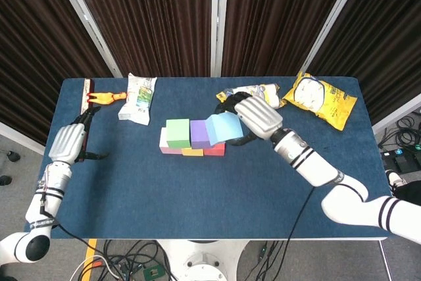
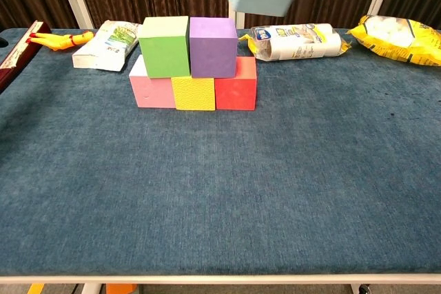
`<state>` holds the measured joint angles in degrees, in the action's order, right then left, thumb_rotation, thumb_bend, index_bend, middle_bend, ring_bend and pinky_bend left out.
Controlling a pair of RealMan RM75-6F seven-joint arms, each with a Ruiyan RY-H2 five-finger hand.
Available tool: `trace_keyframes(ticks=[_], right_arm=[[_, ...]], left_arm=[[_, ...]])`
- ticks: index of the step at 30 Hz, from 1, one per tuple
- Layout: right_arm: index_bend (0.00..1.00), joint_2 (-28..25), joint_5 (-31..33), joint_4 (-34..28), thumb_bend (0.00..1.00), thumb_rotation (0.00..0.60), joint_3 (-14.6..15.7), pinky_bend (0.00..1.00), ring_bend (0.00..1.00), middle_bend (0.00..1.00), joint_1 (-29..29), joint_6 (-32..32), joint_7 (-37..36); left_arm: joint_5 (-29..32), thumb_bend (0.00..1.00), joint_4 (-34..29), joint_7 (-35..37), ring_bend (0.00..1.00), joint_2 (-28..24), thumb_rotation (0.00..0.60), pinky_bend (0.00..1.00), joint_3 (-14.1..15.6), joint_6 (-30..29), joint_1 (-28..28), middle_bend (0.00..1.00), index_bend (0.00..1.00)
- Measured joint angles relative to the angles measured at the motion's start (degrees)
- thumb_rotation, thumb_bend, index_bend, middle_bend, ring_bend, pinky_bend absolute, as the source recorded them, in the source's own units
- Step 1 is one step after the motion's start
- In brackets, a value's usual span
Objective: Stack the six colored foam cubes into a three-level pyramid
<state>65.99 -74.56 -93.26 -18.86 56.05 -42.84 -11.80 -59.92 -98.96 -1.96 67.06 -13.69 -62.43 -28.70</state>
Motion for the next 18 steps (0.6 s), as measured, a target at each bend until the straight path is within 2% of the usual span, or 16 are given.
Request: trace_keyframes(ticks=[7, 18], right_arm=[[0.44, 5.5, 4.7, 7.4, 0.13, 0.600, -1.9, 0.18, 0.22, 0.45, 6.7, 7.4, -0.6], [0.37, 6.8, 14.3, 10.0, 0.13, 0.600, -2.3, 0.13, 0.22, 0.43, 12.7, 14.6, 1.9]], left_arm=[[0.3, 0.01, 0.7, 0.4, 0.12, 0.1, 0.600, 0.31, 0.0, 0.8, -0.3, 0.08, 0.08], [0.5, 0.01, 1.5, 0.6, 0.12, 0.7, 0.600, 0.31, 0.0, 1.5, -0.9, 0.08, 0.08]])
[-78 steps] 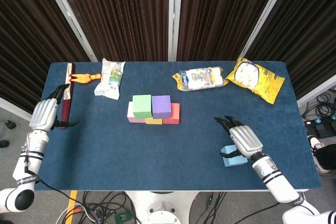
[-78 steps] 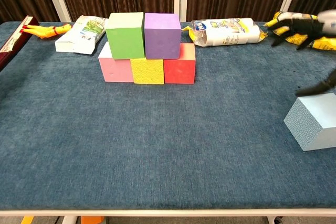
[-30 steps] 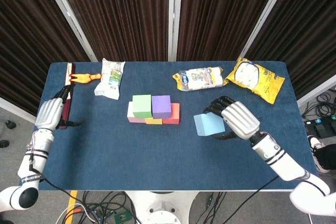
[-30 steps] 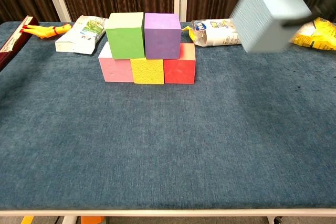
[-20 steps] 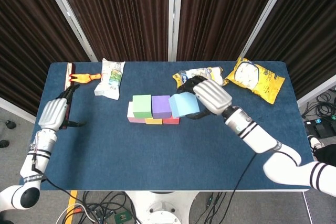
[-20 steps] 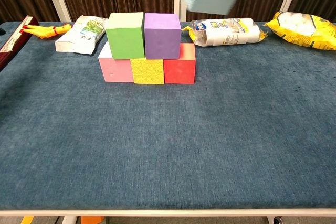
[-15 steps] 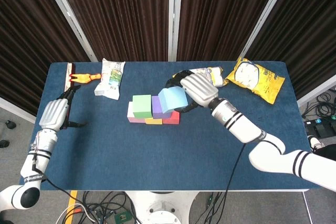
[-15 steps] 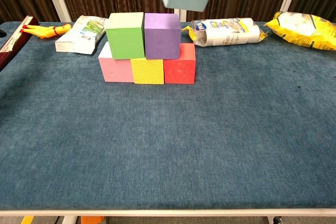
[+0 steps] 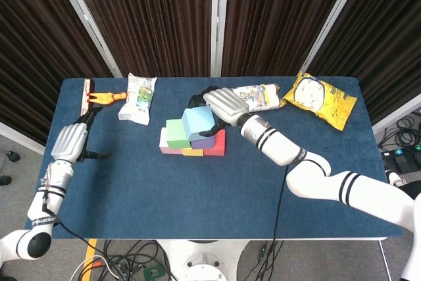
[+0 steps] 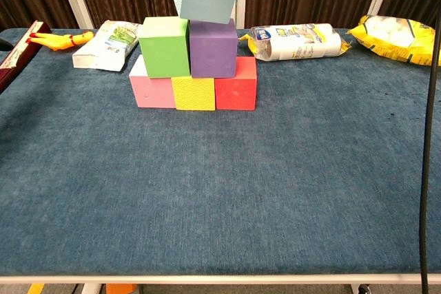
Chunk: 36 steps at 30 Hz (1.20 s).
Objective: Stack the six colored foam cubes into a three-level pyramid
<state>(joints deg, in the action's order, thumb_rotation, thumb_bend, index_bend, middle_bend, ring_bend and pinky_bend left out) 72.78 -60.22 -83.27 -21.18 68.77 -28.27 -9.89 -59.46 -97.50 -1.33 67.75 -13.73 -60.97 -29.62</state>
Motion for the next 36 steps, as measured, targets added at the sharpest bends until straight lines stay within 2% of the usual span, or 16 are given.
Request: trace_keyframes(ticks=[7, 15, 21, 30, 36], right_arm=[[0.36, -0.2, 11.3, -0.3, 0.12, 0.600, 2.5, 0.10, 0.22, 0.43, 4.5, -0.2, 7.1], [0.35, 1.1, 25.6, -1.3, 0.12, 0.600, 6.8, 0.08, 0.20, 0.41, 11.0, -4.7, 17.3], [0.33, 2.3, 33.3, -1.7, 0.12, 0.600, 8.8, 0.07, 0.19, 0.40, 15.1, -7.1, 22.5], [0.30, 3.1, 39.8, -2.4, 0.11, 0.600, 10.2, 0.06, 0.19, 0.39, 18.5, -8.9, 26.7], [0.30, 2.6, 41.6, -3.6, 0.11, 0.600, 10.5, 0.05, 0.18, 0.39, 19.3, -9.6, 28.1]], left_arm=[[-0.3, 0.01, 0.0, -0.1, 0.12, 0.2, 0.600, 0.31, 0.1, -0.4, 0.0, 0.08, 0.08], [-0.3, 0.01, 0.4, 0.3, 0.12, 0.3, 0.600, 0.31, 0.3, -0.5, 0.3, 0.08, 0.08], [0.0, 0.01, 1.0, -0.8, 0.12, 0.9, 0.600, 0.30, 0.5, -1.5, 0.4, 0.08, 0.08], [-0.8, 0.01, 1.3, 0.6, 0.12, 0.7, 0.600, 0.30, 0.7, -1.1, 0.8, 0.08, 0.08], [-1.1, 0.01, 1.6, 1.1, 0.12, 0.6, 0.600, 0.30, 0.9, -1.0, 1.1, 0.08, 0.08]])
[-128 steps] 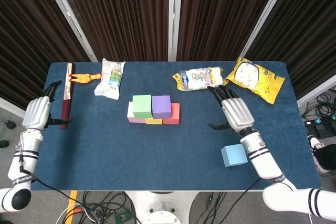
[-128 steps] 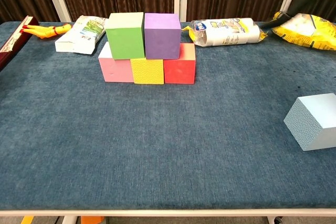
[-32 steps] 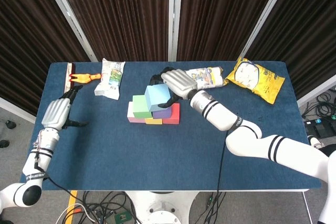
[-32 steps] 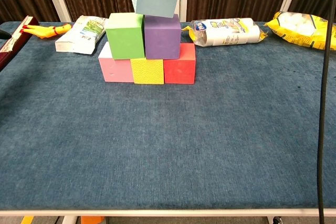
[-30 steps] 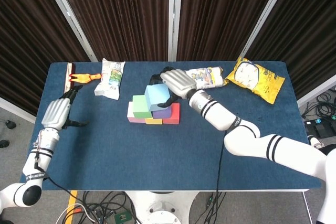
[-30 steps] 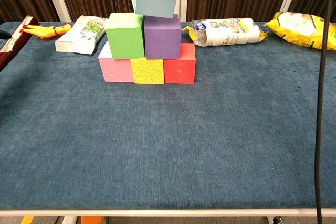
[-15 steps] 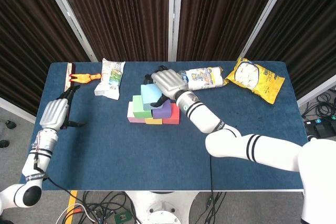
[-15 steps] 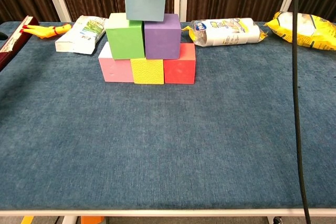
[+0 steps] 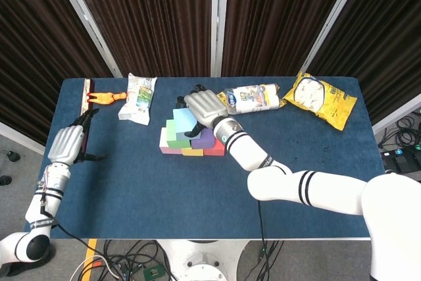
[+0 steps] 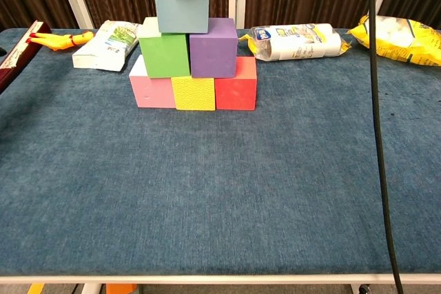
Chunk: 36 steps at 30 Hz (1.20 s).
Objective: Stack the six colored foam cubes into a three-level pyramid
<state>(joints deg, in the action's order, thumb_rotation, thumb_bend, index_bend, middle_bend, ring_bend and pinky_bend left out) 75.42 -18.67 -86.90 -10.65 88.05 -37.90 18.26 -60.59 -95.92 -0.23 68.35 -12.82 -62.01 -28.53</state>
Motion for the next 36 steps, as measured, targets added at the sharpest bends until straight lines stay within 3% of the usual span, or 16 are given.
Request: trace_keyframes(ticks=[13, 18, 20, 29, 36], right_arm=[[0.21, -0.2, 3.3, -0.8, 0.11, 0.600, 1.0, 0.02, 0.14, 0.34, 0.9, -0.7, 2.3], [0.02, 0.1, 3.3, -0.4, 0.10, 0.600, 0.8, 0.00, 0.03, 0.17, 0.8, -0.4, 2.3], [0.00, 0.2, 3.2, -0.3, 0.10, 0.600, 0.7, 0.00, 0.01, 0.12, 0.7, -0.6, 2.2], [0.00, -0.4, 1.8, -1.2, 0.10, 0.600, -0.2, 0.00, 0.00, 0.07, -0.6, -0.9, 1.1], [0.00, -3.7, -2.8, -5.6, 0.10, 0.600, -1.8, 0.00, 0.00, 0.05, -4.1, -2.3, -1.9]], left_arm=[[-0.3, 0.01, 0.3, 0.3, 0.12, 0.2, 0.600, 0.30, 0.0, 0.0, 0.1, 0.08, 0.08], [-0.4, 0.01, 0.5, 0.5, 0.12, 0.3, 0.600, 0.30, 0.0, 0.0, 0.2, 0.08, 0.08], [-0.4, 0.01, 0.5, 0.5, 0.12, 0.3, 0.600, 0.30, 0.0, 0.0, 0.2, 0.08, 0.08], [-0.6, 0.01, 0.8, 0.4, 0.12, 0.8, 0.600, 0.30, 0.0, 0.7, -0.2, 0.08, 0.08], [-1.0, 0.01, 0.7, 2.2, 0.12, 0.8, 0.600, 0.30, 0.1, 2.2, -0.5, 0.08, 0.08]])
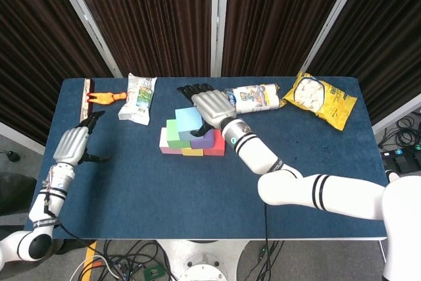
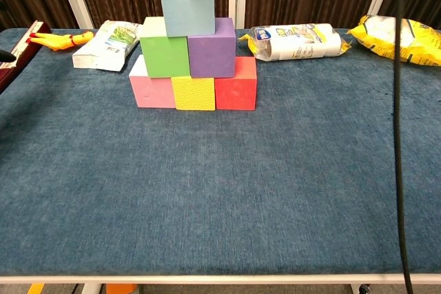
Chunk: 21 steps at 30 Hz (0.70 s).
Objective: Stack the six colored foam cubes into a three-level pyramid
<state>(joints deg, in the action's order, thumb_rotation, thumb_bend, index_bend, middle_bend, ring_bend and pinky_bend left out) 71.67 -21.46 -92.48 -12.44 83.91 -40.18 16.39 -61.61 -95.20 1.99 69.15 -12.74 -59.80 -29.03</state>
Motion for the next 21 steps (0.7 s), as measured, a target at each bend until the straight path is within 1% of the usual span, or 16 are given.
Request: trace_keyframes(ticks=[5, 11, 15, 18, 21], right_arm=[[0.00, -2.7, -6.0, -4.2, 0.10, 0.600, -0.8, 0.00, 0.00, 0.05, -4.7, -3.4, -2.8], [0.00, -5.2, -17.5, -9.4, 0.10, 0.600, -0.5, 0.00, 0.00, 0.06, -13.7, -12.6, -6.7], [0.00, -7.4, -26.8, -12.3, 0.10, 0.600, 0.9, 0.00, 0.00, 0.07, -21.8, -18.2, -11.4], [0.00, -9.2, -32.9, -13.5, 0.10, 0.600, 2.4, 0.00, 0.00, 0.07, -27.6, -21.3, -15.4], [0.00, -11.2, -37.7, -14.0, 0.10, 0.600, 3.8, 0.00, 0.00, 0.07, -32.3, -23.1, -19.9]], left_arm=[[-0.6, 0.00, 0.4, 1.3, 0.12, 0.2, 0.600, 0.30, 0.0, 1.3, -0.5, 0.08, 0.08], [-2.2, 0.00, 1.0, 5.5, 0.12, 1.1, 0.600, 0.30, -0.3, 3.5, -1.3, 0.08, 0.08], [-3.7, 0.00, 2.4, 8.0, 0.12, 2.9, 0.600, 0.30, -0.5, 5.7, -2.8, 0.08, 0.08], [-4.3, 0.00, 4.0, 9.3, 0.12, 4.4, 0.600, 0.28, -0.5, 7.9, -4.2, 0.08, 0.08], [-4.7, 0.00, 6.5, 11.3, 0.12, 6.3, 0.600, 0.27, -0.7, 10.5, -5.9, 0.08, 0.08]])
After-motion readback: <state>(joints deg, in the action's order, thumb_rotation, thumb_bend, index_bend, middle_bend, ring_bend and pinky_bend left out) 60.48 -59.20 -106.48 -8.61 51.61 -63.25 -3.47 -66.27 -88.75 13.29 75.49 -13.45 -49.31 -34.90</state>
